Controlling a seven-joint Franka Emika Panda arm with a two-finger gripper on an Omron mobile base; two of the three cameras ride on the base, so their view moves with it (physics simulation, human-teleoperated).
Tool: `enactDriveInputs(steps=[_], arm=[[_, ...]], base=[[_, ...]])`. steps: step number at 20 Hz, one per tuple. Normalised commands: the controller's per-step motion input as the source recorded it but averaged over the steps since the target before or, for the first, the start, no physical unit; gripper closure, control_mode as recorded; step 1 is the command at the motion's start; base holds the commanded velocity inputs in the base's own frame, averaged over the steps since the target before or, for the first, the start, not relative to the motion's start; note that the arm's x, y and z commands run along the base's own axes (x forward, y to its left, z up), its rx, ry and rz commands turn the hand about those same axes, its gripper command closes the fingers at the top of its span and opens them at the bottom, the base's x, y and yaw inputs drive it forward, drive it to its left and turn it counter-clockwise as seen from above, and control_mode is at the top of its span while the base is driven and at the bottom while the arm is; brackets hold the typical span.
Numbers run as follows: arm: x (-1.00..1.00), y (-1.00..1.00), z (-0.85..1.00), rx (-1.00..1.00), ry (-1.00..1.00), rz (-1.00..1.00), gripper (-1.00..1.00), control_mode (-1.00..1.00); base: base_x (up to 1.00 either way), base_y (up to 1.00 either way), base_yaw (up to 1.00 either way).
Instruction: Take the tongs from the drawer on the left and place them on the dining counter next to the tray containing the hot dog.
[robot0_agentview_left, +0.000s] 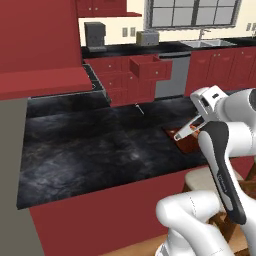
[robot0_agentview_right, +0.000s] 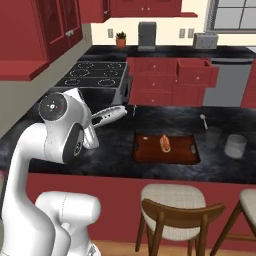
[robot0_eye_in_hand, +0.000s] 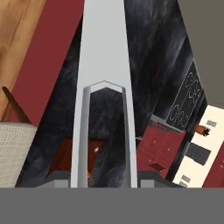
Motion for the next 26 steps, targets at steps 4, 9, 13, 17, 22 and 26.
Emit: enactDriveInputs(steps=[4, 9, 13, 17, 22, 26], arm=[[0.0, 0.0, 0.0, 0.0, 0.0, 0.0, 1.0, 1.0], [0.0, 0.0, 0.0, 0.0, 0.0, 0.0, 1.0, 1.0], [0.0, 0.0, 0.0, 0.0, 0.0, 0.0, 1.0, 1.0], [0.14, 0.0, -0.14, 0.0, 0.12, 0.0, 1.0, -1.0], [0.67, 0.0, -0.27, 0.0, 0.34, 0.0, 1.0, -1.0], [0.92, 0.0, -0.29, -0.03, 0.43, 0.0, 1.0, -1.0]], base=[[0.42, 0.01, -0.08], [0.31, 0.01, -0.02], [0.0, 0.0, 0.0], [0.0, 0.0, 0.0], [0.0, 0.0, 0.0], [0.0, 0.0, 0.0]])
